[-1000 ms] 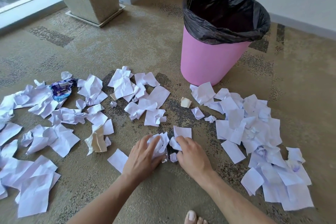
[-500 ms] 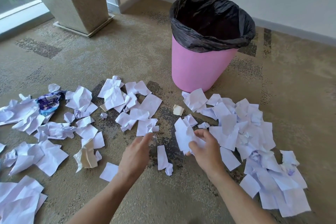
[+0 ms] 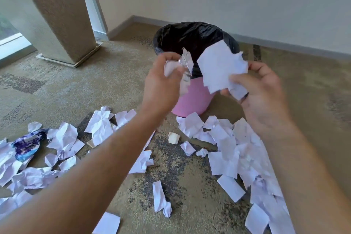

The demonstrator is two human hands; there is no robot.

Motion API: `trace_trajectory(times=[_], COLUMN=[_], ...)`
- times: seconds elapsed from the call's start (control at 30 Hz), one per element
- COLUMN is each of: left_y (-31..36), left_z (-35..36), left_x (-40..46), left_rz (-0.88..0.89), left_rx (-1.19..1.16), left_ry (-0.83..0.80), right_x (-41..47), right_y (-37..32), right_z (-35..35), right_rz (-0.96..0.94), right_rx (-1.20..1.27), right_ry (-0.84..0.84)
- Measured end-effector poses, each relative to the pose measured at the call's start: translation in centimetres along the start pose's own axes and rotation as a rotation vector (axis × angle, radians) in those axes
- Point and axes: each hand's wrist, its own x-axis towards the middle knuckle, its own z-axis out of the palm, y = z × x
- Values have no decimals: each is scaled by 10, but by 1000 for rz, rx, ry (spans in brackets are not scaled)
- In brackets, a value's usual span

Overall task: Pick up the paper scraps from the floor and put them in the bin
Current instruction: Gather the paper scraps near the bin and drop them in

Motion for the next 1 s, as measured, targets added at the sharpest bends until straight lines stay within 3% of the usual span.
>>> trace_trajectory(times=[0.13, 0.27, 0.37, 0.47, 0.63, 0.7, 0.77, 0.87, 1.0], left_y=[34, 44, 34, 24, 8, -7, -30, -76, -137], left_z=[31, 47, 45, 45, 62, 75, 88, 106, 123], left_x=[73, 119, 130, 114, 46, 20, -1, -26, -41], left_rz=[-35, -233, -281, -149, 344, 493, 538, 398, 130], left_rx=[-8, -12, 33, 132, 233, 278, 329, 494, 750], left_ry=[41, -63, -78, 21, 138, 58, -131, -480, -714], right_x=[65, 102, 106, 103, 69, 50, 32, 5, -34], right_y=[-17, -18, -12, 5, 22, 36, 57, 95, 138], right_z=[13, 25, 18, -1, -44, -70, -99, -147, -202], right_rz=[11, 40, 18, -82, -192, -182, -120, 39, 302], right_rx=[6, -33, -180, -276, -240, -253, -357, -680, -1149], right_ry=[21, -129, -131, -50, 87, 133, 180, 211, 117])
